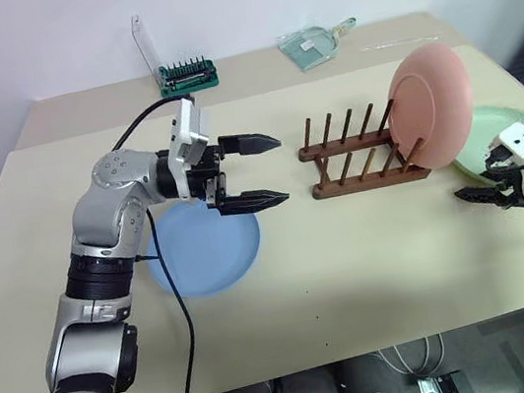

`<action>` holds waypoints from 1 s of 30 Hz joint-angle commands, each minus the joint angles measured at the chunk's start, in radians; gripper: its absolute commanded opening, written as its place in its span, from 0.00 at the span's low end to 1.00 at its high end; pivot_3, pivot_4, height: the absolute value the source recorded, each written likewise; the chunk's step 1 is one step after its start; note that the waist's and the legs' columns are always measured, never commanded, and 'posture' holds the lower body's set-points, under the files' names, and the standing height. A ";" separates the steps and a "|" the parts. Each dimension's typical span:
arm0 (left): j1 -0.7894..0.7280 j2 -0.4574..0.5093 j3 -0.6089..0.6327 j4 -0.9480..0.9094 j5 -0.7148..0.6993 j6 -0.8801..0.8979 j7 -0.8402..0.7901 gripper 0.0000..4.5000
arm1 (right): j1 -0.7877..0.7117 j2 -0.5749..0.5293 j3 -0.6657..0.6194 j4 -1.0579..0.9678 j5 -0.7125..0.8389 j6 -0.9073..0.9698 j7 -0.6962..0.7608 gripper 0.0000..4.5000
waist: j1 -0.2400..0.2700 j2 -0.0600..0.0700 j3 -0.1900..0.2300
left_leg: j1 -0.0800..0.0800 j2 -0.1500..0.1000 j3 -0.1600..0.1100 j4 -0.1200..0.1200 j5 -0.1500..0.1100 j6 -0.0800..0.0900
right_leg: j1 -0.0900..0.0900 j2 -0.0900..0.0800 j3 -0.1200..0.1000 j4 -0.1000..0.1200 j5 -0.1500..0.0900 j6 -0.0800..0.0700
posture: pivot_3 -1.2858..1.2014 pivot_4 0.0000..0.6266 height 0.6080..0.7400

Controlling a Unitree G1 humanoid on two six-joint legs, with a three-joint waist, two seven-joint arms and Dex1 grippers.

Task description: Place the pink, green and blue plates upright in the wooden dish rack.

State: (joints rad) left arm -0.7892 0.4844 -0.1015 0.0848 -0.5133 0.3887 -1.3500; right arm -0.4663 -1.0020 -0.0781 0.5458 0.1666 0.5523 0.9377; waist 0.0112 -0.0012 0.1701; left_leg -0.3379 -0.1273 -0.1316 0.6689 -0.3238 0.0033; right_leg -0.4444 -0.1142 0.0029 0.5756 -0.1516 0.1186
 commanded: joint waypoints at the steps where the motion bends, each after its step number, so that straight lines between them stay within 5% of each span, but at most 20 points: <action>1: -0.007 0.011 0.024 -0.036 -0.017 0.003 0.006 1.00 | -0.033 0.001 0.012 0.041 -0.047 -0.025 -0.040 0.36 | 0.000 0.000 0.000 | 0.000 0.000 0.000 0.000 0.000 0.000 | 0.000 0.000 0.000 0.000 0.000 0.000 | 0.52 0.24 1.00; 4: -0.009 0.008 0.022 -0.033 -0.015 0.001 0.008 1.00 | -0.050 -0.009 0.022 0.082 -0.082 -0.062 -0.070 0.01 | -0.001 0.000 0.000 | 0.000 0.000 0.000 0.000 0.000 0.000 | 0.000 0.000 0.000 0.000 0.000 0.000 | 0.52 0.24 1.00; 9: -0.015 0.005 0.023 -0.032 -0.018 0.002 0.010 1.00 | -0.113 -0.021 -0.023 0.131 -0.106 -0.130 -0.162 0.01 | 0.002 -0.002 -0.001 | 0.000 -0.001 -0.001 0.001 0.000 0.000 | 0.000 0.000 -0.001 0.000 0.000 0.000 | 0.52 0.24 1.00; 14: -0.022 -0.002 0.020 -0.019 -0.014 -0.006 0.009 1.00 | -0.320 -0.023 -0.120 0.287 -0.111 -0.307 -0.439 0.01 | -0.004 0.001 0.000 | 0.000 -0.001 0.000 0.000 0.000 0.000 | -0.001 -0.001 0.000 0.000 0.000 0.000 | 0.52 0.24 1.00; 16: -0.026 -0.005 0.020 -0.014 -0.012 -0.009 0.009 1.00 | -0.397 -0.024 -0.163 0.312 -0.075 -0.396 -0.447 0.01 | -0.008 0.002 0.000 | 0.000 -0.001 0.001 -0.002 0.000 0.000 | -0.001 -0.001 0.001 0.000 0.000 0.000 | 0.52 0.24 1.00; 21: -0.031 -0.009 0.021 -0.004 -0.008 -0.016 0.009 1.00 | -0.593 0.099 -0.459 0.115 0.399 -0.187 -0.218 0.01 | -0.028 0.001 0.000 | 0.000 0.001 0.001 -0.003 0.000 0.000 | -0.001 0.001 0.001 -0.002 0.000 0.000 | 0.52 0.24 1.00; 30: -0.024 -0.015 0.024 -0.008 -0.006 -0.022 0.021 1.00 | -0.566 0.180 -0.596 -0.267 0.939 0.336 -0.146 0.01 | -0.005 0.001 0.000 | -0.002 0.000 -0.003 -0.002 0.000 0.001 | -0.001 0.001 0.000 0.000 0.000 0.000 | 0.52 0.24 1.00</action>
State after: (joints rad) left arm -0.8004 0.4679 -0.1006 0.0984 -0.5126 0.3827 -1.3353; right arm -1.0291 -0.8137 -0.6254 0.3321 0.9737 0.7691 0.7973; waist 0.0063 0.0003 0.1704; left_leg -0.3397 -0.1269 -0.1342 0.6672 -0.3242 0.0041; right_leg -0.4457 -0.1134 0.0025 0.5759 -0.1516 0.1183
